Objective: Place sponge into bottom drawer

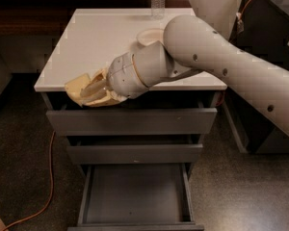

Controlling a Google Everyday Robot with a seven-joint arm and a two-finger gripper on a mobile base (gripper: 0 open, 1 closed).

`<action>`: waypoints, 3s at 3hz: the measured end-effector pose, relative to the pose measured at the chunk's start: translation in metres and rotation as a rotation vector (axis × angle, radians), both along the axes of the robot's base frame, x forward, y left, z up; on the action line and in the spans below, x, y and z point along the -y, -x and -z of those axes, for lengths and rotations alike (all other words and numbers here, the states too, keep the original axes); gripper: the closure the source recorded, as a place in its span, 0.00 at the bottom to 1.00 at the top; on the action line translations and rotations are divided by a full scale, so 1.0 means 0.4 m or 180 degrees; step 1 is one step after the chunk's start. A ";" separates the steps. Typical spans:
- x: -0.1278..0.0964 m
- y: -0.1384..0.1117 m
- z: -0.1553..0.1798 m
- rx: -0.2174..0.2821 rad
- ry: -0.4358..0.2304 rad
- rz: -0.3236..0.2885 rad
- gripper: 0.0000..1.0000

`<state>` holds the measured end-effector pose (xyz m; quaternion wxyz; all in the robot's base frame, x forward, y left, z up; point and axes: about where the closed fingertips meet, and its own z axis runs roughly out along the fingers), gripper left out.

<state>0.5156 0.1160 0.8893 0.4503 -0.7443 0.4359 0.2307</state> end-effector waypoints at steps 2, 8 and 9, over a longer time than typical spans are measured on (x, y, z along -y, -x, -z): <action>0.092 0.070 0.127 -0.0220 0.0748 -0.0297 1.00; 0.331 0.137 0.525 -0.0556 0.1765 -0.0454 1.00; 0.350 0.106 0.624 -0.0500 0.1901 -0.0327 1.00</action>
Offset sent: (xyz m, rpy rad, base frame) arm -0.0326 -0.0594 -0.0700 -0.3310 0.0925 0.0987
